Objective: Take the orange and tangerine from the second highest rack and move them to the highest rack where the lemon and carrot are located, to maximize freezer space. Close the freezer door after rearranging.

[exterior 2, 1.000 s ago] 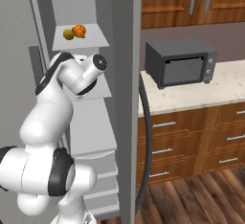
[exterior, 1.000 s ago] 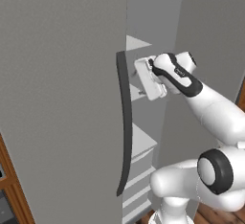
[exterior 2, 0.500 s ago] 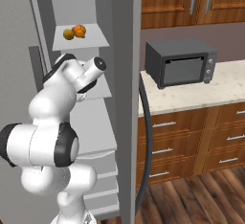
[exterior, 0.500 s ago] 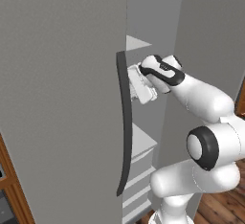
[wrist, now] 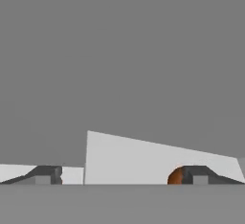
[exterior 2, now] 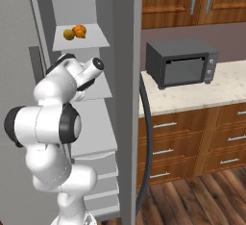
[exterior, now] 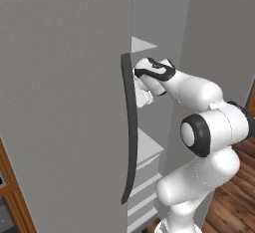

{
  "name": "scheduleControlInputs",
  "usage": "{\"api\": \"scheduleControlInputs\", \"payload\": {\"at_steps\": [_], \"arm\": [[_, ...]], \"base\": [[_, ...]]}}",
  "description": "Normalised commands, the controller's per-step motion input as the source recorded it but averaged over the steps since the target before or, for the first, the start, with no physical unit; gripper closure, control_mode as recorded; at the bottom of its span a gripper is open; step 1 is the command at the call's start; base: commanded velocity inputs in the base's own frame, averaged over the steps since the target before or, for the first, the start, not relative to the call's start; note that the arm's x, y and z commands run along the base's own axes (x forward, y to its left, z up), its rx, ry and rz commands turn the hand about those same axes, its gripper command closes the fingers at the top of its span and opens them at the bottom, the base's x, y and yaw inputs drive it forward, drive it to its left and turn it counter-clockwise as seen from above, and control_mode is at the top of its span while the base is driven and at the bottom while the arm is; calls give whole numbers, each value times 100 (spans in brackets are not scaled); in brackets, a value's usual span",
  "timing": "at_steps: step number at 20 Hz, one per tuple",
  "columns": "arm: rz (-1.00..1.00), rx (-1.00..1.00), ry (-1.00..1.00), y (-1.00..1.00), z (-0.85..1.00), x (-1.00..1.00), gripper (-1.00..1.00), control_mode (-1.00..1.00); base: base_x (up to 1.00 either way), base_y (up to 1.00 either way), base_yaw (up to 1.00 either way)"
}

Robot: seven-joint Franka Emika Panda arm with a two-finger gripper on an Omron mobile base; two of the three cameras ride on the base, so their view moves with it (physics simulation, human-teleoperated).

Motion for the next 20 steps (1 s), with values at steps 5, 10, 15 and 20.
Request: {"api": "scheduleControlInputs", "payload": {"at_steps": [5, 10, 15, 20], "arm": [[-3, 0, 0, 10, -17, 51, -100, -100], [-2, 0, 0, 10, -16, 52, -100, -100], [0, 0, 5, 9, -12, 43, -100, -100], [0, 0, 4, 6, -6, 41, -100, -100]], "base": [[0, 0, 0], [0, 0, 0], [0, 0, 0], [0, 0, 0]]}}
